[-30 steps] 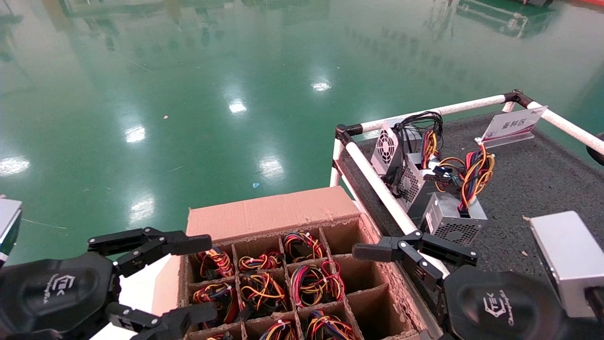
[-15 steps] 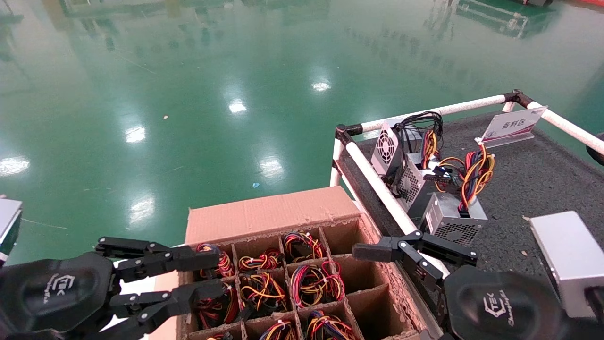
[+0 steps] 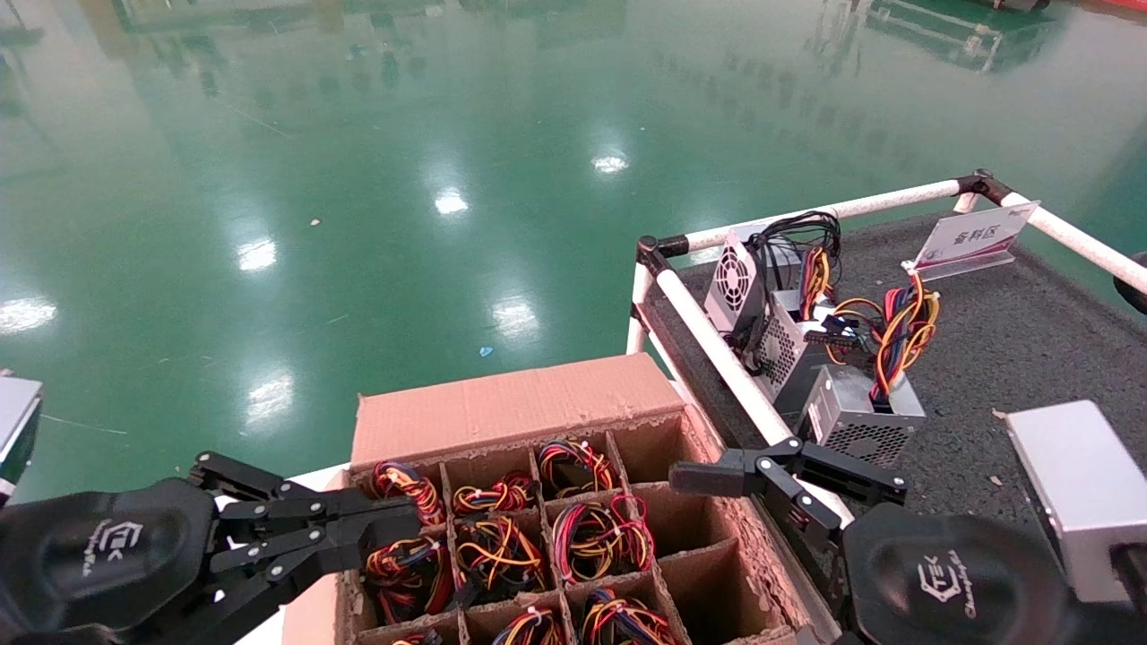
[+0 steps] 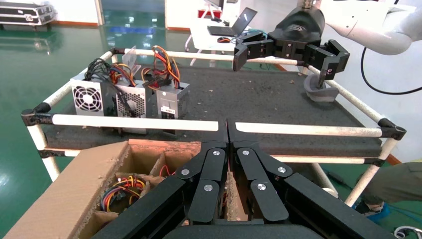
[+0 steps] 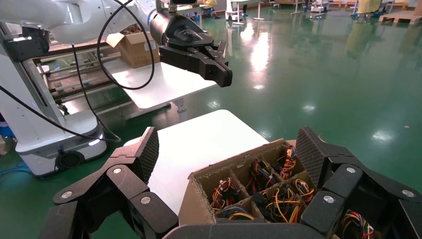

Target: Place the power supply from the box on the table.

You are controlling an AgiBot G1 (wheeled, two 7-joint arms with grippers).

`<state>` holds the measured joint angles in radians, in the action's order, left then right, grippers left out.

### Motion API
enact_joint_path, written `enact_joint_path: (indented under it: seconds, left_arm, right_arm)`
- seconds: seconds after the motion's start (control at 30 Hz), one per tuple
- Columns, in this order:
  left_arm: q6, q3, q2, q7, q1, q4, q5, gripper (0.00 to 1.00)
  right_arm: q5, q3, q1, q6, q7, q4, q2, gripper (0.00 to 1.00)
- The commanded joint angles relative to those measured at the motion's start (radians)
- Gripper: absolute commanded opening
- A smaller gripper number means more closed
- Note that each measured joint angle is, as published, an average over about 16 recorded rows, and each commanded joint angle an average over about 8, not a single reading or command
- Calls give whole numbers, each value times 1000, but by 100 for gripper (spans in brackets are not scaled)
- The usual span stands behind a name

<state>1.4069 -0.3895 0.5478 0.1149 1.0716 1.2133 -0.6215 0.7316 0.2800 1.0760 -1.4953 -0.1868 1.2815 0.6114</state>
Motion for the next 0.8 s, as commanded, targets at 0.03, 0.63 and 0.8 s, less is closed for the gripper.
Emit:
enact_joint_path:
  seconds: [0.03,0.63,0.8]
  left_arm:
    - [0,0,0,0,0,0,0,32]
    - [0,0,0,0,0,0,0,100]
    - [0,0,0,0,0,0,0,100]
  right_arm:
    - [0,0,0,0,0,0,0,100]
    - [180,64,-6,99,32,-5,43,100]
    - [258,87,-12,148,27,2,45,100]
